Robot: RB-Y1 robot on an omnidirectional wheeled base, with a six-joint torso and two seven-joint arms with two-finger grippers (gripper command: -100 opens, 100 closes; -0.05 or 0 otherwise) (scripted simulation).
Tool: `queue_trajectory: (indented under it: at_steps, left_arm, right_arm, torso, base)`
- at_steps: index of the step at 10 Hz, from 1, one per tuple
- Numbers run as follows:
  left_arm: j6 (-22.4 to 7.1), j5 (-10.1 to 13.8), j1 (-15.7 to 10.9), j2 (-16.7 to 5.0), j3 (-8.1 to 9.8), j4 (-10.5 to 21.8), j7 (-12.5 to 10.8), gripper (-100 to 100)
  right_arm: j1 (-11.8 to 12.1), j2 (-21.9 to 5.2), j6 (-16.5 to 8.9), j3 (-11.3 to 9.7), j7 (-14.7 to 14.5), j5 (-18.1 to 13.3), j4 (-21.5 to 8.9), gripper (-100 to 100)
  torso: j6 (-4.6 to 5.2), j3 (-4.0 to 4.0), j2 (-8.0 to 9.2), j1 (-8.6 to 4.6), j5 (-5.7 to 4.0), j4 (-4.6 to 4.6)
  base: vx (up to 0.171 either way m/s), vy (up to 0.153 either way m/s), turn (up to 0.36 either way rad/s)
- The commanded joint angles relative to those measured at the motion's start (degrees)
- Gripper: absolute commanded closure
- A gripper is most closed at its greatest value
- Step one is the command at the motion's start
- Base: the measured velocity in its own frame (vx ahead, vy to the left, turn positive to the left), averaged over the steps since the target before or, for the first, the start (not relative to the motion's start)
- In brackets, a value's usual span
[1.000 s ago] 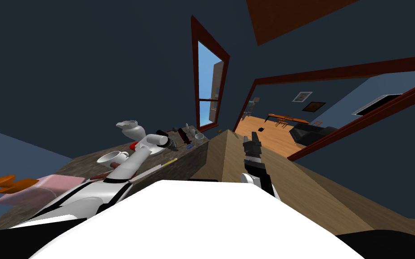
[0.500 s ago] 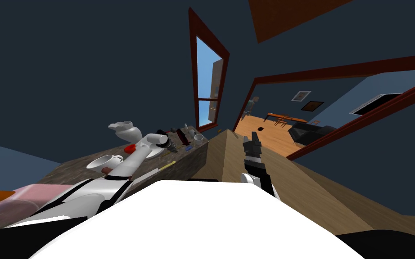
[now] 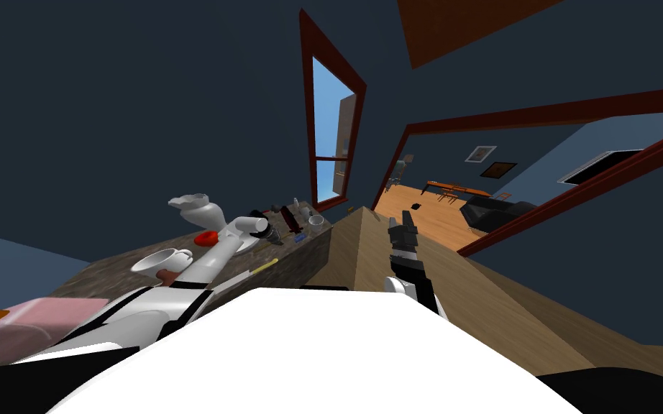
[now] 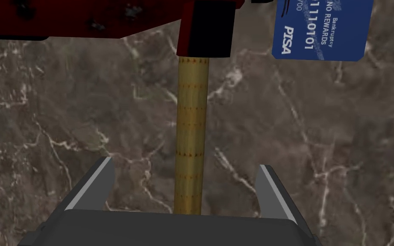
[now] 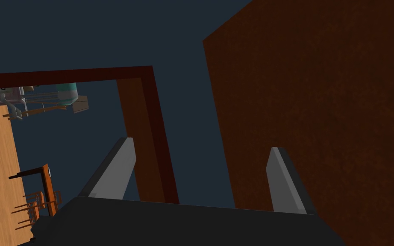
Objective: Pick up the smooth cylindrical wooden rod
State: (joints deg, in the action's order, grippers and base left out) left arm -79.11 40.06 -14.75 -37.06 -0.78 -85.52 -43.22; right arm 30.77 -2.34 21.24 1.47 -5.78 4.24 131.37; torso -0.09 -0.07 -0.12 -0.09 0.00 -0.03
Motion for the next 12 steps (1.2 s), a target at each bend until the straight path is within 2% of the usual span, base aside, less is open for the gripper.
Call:
queue_trajectory:
  at_steps: [1,2,6,7,8,10,11,12]
  left_arm:
    - [0.0,0.0,0.0,0.0,0.00,0.0,0.0,-100]
    - [0.2,0.0,0.0,0.0,0.00,0.1,0.2,100]
    - [0.2,0.0,0.0,0.0,-0.01,0.1,0.2,100]
    - [0.2,0.0,0.0,0.0,-0.01,0.1,0.2,0]
    - [-1.5,0.2,-0.1,-0.4,-0.03,-1.9,-1.2,100]
    - [-3.5,0.4,-0.3,-0.9,-0.09,-4.3,-2.9,100]
    - [-2.7,0.3,-0.2,-0.7,-0.10,-3.4,-2.2,100]
    - [-2.9,0.4,-0.2,-0.7,-0.11,-3.5,-2.4,0]
  right_arm:
    - [0.0,0.0,0.0,0.0,0.0,0.0,0.0,0]
    - [0.0,0.0,0.0,0.0,0.0,0.0,0.0,0]
    - [0.0,0.0,0.0,0.0,0.0,0.0,0.0,0]
    - [0.0,0.0,0.0,0.0,0.0,0.0,0.0,0]
    - [0.0,0.0,0.0,0.0,0.0,0.0,0.0,0]
    - [0.0,0.0,0.0,0.0,0.0,0.0,0.0,0]
    - [0.0,0.0,0.0,0.0,0.0,0.0,0.0,0]
    - [0.0,0.0,0.0,0.0,0.0,0.0,0.0,0]
  torso:
    - [0.00,0.00,0.00,0.00,0.00,0.00]
    - [0.01,0.01,0.02,0.05,0.02,0.00]
    - [0.03,-0.02,-0.03,0.14,0.04,0.00]
    - [0.03,-0.02,-0.03,0.14,0.04,0.00]
    - [0.03,-0.02,-0.03,0.14,0.04,0.00]
    - [0.02,0.08,0.09,0.23,0.01,0.08]
    - [0.01,0.12,0.14,0.22,-0.02,0.12]
    - [0.01,0.11,0.12,0.15,-0.02,0.10]
  base:
    - [0.005,-0.012,0.004]
    - [0.000,0.000,0.000]
    - [0.000,0.000,0.000]
    - [0.000,0.000,0.000]
    - [-0.013,0.023,-0.002]
    - [-0.024,0.039,0.000]
    - [-0.009,0.018,-0.004]
    - [0.000,0.000,0.000]
